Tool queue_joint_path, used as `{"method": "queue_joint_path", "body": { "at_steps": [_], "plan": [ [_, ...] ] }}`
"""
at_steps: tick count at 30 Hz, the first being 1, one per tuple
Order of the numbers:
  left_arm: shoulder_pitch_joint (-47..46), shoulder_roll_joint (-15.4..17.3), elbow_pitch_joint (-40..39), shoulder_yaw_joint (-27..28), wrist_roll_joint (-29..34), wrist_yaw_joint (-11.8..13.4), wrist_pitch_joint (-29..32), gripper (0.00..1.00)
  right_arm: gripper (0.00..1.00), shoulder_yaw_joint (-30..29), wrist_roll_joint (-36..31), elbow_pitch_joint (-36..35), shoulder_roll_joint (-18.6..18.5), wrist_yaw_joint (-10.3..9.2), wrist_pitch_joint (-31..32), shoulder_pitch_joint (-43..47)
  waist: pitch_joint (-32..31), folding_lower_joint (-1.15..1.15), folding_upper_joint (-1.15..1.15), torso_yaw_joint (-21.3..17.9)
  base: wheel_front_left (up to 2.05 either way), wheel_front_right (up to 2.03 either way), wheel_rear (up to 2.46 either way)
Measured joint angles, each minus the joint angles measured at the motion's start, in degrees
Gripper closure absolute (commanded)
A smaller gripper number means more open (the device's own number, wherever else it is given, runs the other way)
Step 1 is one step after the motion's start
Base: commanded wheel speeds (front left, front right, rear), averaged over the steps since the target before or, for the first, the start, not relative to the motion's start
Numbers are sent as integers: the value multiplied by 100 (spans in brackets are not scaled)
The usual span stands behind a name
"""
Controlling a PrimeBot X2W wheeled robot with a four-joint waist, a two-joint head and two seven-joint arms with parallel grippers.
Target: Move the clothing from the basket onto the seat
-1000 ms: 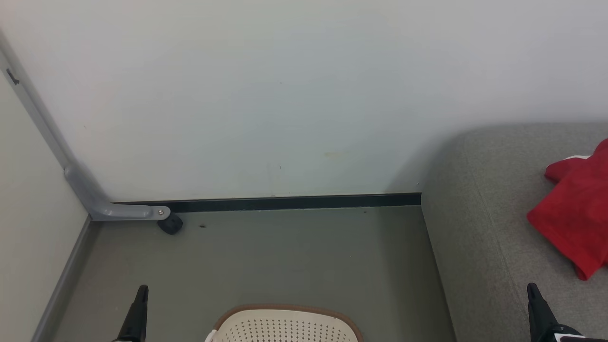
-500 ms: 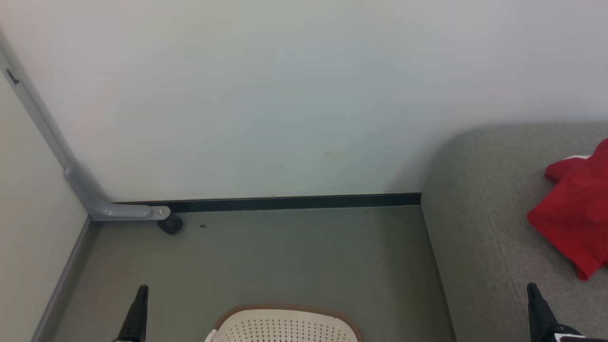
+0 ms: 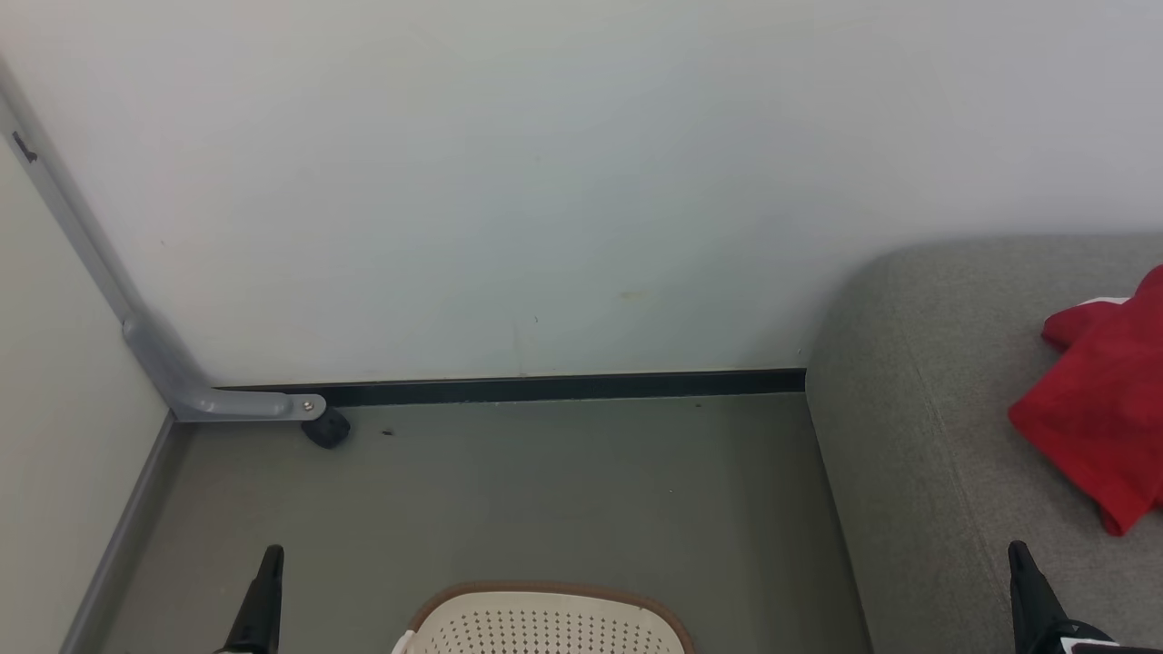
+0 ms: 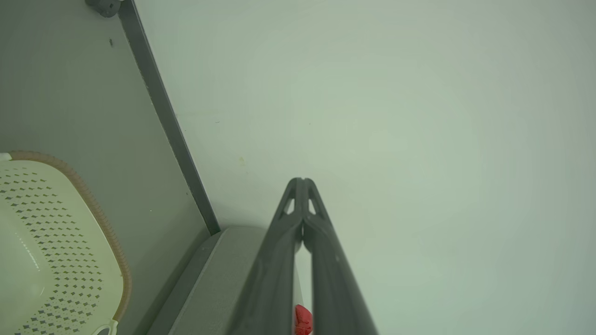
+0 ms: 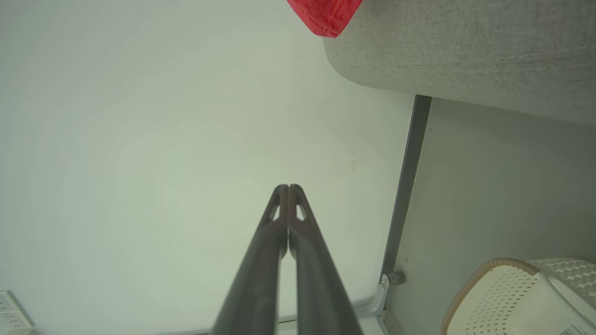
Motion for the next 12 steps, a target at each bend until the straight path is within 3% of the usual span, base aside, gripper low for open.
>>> {"method": "queue_joint_path", "body": {
  "at_steps": [12],
  "plan": [
    [0, 0, 0, 0, 0, 0, 0, 100, 100, 0, 0, -1, 0, 0, 0, 0, 0, 0, 0, 0, 0, 0, 0]
  ]
}}
